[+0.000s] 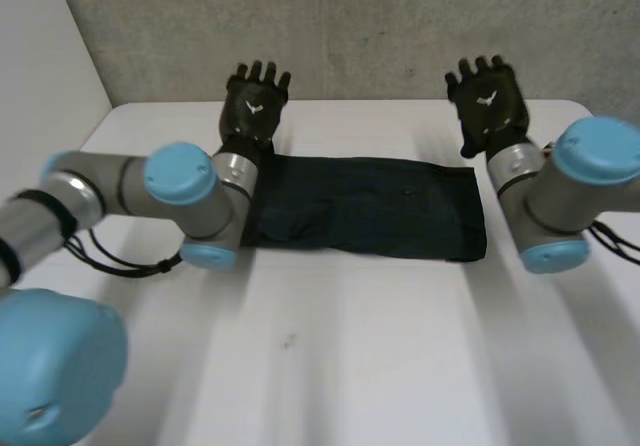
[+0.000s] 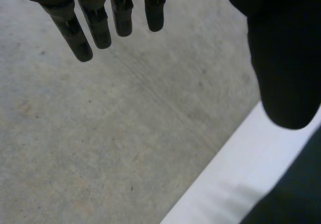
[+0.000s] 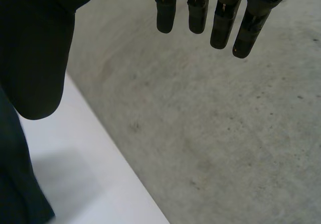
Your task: Fold the shorts.
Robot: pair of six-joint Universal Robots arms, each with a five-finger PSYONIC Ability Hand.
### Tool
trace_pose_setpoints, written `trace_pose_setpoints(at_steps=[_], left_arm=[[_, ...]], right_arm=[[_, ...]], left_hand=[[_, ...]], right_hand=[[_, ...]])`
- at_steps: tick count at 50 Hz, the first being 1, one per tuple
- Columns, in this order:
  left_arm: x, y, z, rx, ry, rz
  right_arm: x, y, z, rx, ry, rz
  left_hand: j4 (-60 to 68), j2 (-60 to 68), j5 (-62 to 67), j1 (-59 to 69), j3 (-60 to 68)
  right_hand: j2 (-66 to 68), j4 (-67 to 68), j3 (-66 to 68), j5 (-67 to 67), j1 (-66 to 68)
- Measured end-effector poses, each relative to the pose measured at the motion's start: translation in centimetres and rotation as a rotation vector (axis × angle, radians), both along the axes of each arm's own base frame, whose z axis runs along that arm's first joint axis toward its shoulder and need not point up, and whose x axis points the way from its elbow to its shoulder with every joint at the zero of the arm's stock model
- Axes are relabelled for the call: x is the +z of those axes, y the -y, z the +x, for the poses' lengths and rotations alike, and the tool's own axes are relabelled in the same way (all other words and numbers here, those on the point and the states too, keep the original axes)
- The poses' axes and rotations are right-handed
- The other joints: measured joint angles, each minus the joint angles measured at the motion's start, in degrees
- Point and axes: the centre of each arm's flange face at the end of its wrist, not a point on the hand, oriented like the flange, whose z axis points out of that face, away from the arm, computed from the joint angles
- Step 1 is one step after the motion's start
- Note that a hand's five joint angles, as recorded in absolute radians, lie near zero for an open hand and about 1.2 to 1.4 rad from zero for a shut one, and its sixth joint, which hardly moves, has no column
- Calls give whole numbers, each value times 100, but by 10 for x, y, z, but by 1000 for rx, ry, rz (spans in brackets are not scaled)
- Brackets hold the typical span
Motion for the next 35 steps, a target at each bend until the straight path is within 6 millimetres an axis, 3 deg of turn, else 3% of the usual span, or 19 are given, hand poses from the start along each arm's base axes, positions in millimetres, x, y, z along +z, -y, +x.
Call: trace_pose_setpoints(at_steps=[2, 5, 9, 12, 13, 21, 27, 30, 31, 35], left_arm=[[25, -13, 11, -14, -56, 40], [41, -27, 24, -20, -98, 92], [53, -55, 49, -21, -158, 226], [52, -71, 61, -16, -178, 310], [47, -86, 70, -8, -190, 391], [16, -129, 92, 30, -172, 648], [7, -143, 97, 38, -157, 697], [7, -143, 97, 38, -158, 690], [7, -143, 97, 38, -159, 684], [8, -142, 97, 38, -163, 670]], right_arm=[[18, -15, -6, 16, 69, 52], [30, -39, -14, 33, 137, 179], [21, -66, -25, 34, 164, 418], [12, -76, -31, 26, 166, 535], [2, -84, -36, 20, 165, 635], [-38, -76, -39, 21, 167, 707], [-68, -61, -37, 15, 149, 685], [-75, -56, -38, 5, 138, 677], [-77, -52, -41, -13, 131, 665], [-70, -45, -51, -56, 129, 637]], left_hand=[[0, -1, 0, 0, 0], [0, -1, 0, 0, 0], [0, -1, 0, 0, 0], [0, -1, 0, 0, 0], [0, -1, 0, 0, 0], [0, -1, 1, 0, 0], [0, -1, 0, 0, 0], [0, -1, 0, 0, 0], [0, -1, 0, 0, 0], [0, -1, 0, 0, 0]], right_hand=[[0, 0, 0, 0, 0], [0, 0, 1, 0, 0], [0, 0, 0, 0, 0], [6, 0, 9, 0, 0], [93, 60, 85, 66, 65], [1784, 1709, 1820, 1542, 1426], [2735, 2658, 2757, 2451, 2342], [3279, 3204, 3299, 2959, 2804], [5305, 5274, 5213, 4773, 3822], [5363, 5483, 5392, 4918, 4017]])
